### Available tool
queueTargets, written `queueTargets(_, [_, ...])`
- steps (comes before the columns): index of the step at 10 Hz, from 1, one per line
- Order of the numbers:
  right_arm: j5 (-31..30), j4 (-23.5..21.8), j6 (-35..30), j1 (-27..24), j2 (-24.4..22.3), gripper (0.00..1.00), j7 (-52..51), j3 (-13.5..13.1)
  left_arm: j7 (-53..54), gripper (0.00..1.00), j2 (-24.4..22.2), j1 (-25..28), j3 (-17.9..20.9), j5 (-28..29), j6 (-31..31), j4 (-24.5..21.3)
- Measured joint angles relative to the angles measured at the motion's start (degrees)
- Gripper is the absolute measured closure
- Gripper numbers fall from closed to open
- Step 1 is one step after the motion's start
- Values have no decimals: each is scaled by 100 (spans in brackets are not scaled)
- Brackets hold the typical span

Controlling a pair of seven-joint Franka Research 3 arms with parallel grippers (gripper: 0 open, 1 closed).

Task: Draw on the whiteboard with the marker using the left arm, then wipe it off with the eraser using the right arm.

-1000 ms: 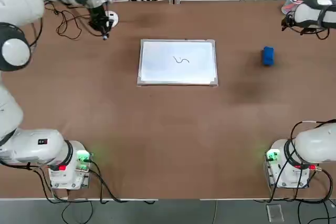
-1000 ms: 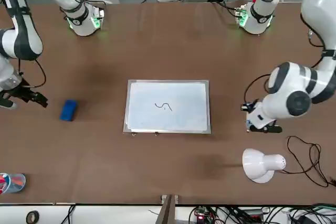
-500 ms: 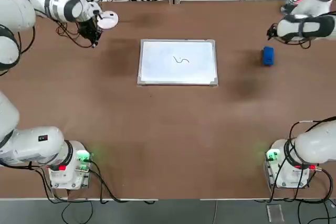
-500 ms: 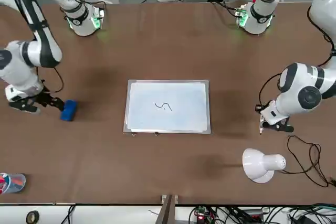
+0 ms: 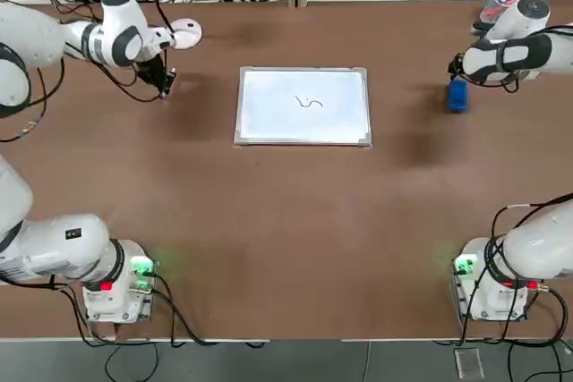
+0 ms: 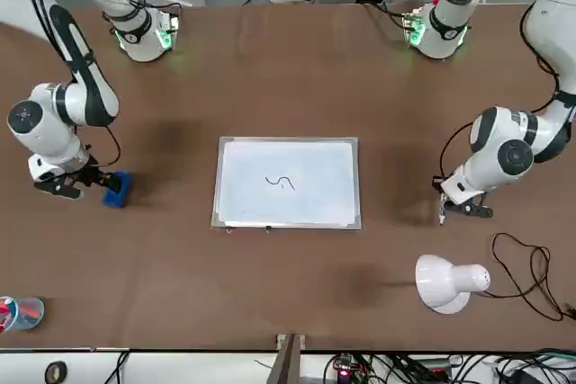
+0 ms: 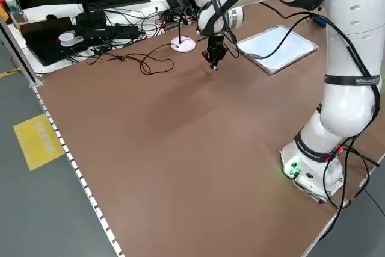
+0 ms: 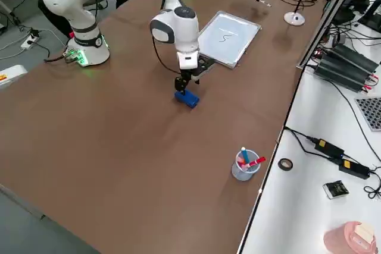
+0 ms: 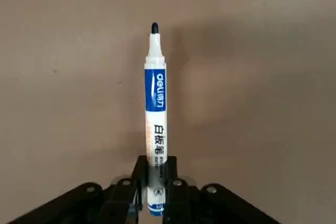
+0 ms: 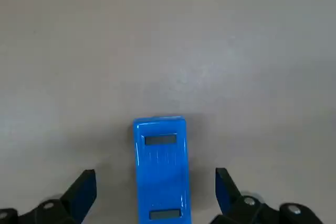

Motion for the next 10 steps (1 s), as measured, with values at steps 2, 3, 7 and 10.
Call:
queueTargets(2, [-2, -16, 87, 0, 89, 0, -32, 0, -46, 82, 92, -1, 0, 2, 25, -22])
queueTargets(3, [-3, -25, 105, -2, 146, 0, -115, 0, -119, 82, 123, -2, 0, 3, 29, -21])
queueTargets(7, [-3, -27, 22, -65, 270, 0, -414, -6, -646, 68, 160, -66, -16, 8, 36, -22])
queueTargets(10, [-3, -21, -114, -72, 269, 0, -462, -3, -739, 67, 191, -114, -25, 9, 36, -22])
